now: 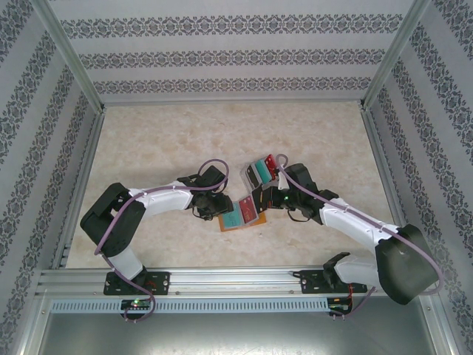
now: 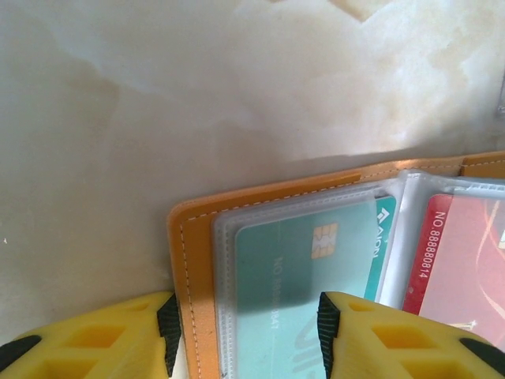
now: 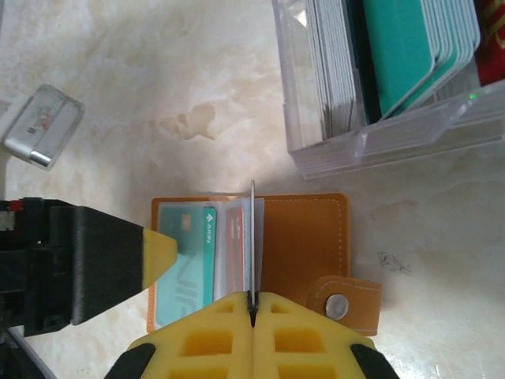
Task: Put the credit cards into the card holder
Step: Flip over the card slot in the card holder.
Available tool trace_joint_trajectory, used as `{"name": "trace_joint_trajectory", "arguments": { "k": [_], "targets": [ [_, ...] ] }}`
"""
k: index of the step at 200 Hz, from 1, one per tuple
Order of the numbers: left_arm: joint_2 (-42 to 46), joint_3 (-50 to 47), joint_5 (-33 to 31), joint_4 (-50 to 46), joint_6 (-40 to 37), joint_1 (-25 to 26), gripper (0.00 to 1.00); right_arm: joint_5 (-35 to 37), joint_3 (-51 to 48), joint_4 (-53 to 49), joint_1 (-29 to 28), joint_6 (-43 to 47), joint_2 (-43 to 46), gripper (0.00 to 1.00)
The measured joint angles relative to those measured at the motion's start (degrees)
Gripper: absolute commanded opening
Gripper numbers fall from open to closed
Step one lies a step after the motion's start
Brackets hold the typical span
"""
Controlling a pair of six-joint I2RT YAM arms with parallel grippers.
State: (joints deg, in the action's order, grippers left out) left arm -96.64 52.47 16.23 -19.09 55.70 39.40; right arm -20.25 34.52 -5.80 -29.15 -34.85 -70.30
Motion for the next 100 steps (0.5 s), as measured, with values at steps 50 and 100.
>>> {"name": "trace_joint_trajectory", "arguments": {
  "k": [50, 100],
  "targets": [
    [0.0, -0.1, 0.0, 0.2, 0.0, 0.0, 0.46, -1.3, 2.2, 0.0, -2.3, -0.6, -1.3, 0.01],
    [0.0, -0.2, 0.0, 0.7, 0.0, 0.1, 0.45, -1.7, 2.6, 0.1, -2.6, -0.9, -2.3, 0.02]
  ]
}}
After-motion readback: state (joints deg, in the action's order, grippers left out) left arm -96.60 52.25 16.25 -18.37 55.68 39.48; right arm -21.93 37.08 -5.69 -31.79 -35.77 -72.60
